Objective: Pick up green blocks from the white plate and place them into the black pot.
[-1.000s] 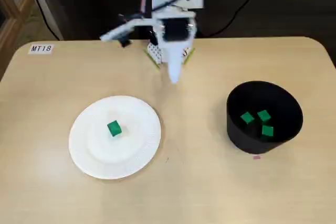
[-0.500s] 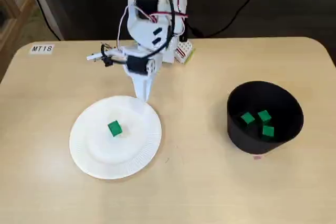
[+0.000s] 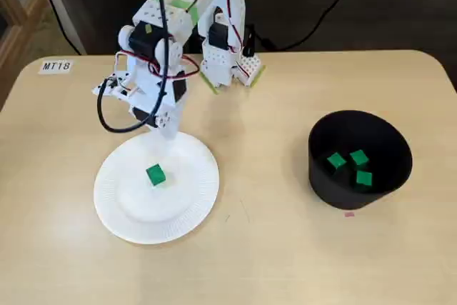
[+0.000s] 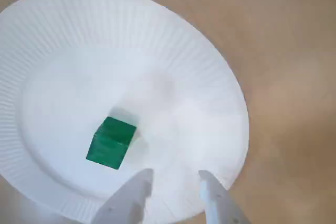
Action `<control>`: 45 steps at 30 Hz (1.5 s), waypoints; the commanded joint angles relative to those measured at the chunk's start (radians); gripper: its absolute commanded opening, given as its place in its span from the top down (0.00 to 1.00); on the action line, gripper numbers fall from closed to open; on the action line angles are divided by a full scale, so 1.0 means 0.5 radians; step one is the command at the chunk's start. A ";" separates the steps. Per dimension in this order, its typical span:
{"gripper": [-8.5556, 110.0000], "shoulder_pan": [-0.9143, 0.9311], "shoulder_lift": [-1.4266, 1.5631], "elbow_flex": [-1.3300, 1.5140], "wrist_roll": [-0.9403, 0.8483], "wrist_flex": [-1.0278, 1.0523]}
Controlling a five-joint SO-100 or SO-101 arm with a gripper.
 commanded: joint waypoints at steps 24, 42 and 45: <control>0.67 -0.034 -0.663 -0.595 0.255 -0.037; 0.95 -0.083 -0.319 -0.727 0.184 -0.285; 0.95 -0.150 0.132 -0.733 0.138 -0.328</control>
